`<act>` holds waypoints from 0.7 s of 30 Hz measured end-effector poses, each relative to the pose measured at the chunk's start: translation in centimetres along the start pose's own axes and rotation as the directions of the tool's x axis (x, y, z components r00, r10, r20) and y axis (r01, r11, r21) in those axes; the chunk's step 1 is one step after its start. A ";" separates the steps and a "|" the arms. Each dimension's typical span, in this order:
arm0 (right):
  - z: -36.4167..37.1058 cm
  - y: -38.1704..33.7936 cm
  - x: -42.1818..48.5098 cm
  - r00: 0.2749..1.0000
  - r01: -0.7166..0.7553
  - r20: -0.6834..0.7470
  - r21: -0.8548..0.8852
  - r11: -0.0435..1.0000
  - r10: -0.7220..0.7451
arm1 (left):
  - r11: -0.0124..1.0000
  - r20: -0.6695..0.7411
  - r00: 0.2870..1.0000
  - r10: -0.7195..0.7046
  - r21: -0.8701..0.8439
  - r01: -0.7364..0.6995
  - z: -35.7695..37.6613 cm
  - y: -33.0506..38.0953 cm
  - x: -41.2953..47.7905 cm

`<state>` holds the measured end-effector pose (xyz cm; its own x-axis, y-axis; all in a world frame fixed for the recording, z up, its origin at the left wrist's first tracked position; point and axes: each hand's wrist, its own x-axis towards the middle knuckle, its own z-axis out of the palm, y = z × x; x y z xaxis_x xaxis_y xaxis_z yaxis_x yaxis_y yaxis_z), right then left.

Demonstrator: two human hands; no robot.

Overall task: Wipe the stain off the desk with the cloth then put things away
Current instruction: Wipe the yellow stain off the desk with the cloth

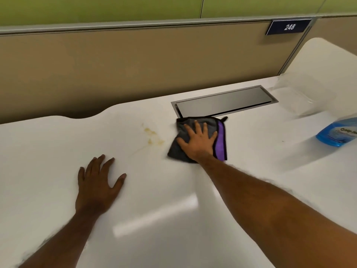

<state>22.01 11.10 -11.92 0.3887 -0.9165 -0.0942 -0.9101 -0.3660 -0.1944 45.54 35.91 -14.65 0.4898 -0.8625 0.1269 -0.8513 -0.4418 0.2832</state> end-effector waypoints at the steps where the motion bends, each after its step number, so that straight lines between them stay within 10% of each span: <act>1: 0.4 -1.3 -0.6 0.995 0.096 -0.005 0.004 0.995 -0.096 | 1.000 0.003 1.000 0.000 -0.004 0.000 0.0 -0.1 0.0; 6: 1.0 -0.1 -5.9 0.906 0.402 -0.196 0.124 0.907 -0.375 | 1.000 0.008 1.000 -0.001 -0.008 0.001 -0.1 -0.1 0.0; 14: 1.0 -1.2 -2.1 0.986 -0.167 -0.026 -0.017 0.986 0.166 | 1.000 -0.014 1.000 0.003 -0.017 -0.003 -0.1 -0.2 -0.1; 21: 3.0 -7.4 -9.3 0.889 0.457 -0.022 0.027 0.889 -0.457 | 0.994 0.130 0.989 0.077 -0.092 -0.065 -1.1 -1.8 0.4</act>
<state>25.52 22.81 -12.54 0.7582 -0.6515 0.0268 -0.6274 -0.7401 -0.2422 47.48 36.63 -14.02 0.3942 -0.9187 0.0239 -0.8605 -0.3599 0.3605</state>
